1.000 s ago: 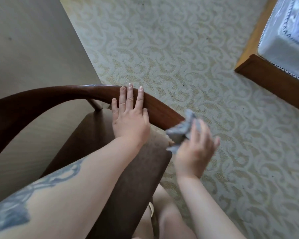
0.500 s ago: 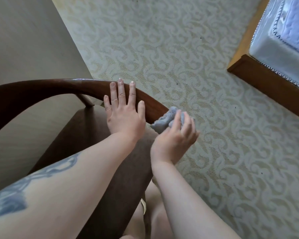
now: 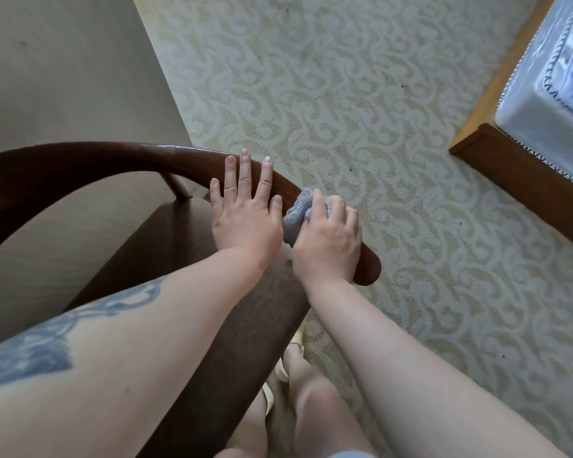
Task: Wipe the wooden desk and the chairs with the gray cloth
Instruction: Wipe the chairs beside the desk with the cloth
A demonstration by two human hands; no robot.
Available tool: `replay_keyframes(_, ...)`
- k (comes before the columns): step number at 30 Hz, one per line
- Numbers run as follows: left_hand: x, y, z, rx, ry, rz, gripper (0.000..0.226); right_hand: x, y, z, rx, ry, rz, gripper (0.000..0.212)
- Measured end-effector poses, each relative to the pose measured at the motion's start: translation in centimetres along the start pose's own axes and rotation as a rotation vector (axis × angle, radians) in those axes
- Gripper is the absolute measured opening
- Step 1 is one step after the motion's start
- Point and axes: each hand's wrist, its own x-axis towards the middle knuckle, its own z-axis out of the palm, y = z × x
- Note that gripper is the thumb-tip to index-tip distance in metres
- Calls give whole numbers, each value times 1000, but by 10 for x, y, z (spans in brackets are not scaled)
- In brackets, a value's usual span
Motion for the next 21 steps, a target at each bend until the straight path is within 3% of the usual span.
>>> replay_keyframes(14, -5, 13, -6, 93, -15, -93, 55, -21, 94, -30, -39, -164, -378, 60)
replay_keyframes(17, -8, 29, -7, 78, 1, -217, 54, 4, 95, -38, -13, -344, -487, 71)
replay_keyframes(21, -6, 61, 0, 9, 43, -442, 58, 58, 87, -38, -44, -619, -617, 51)
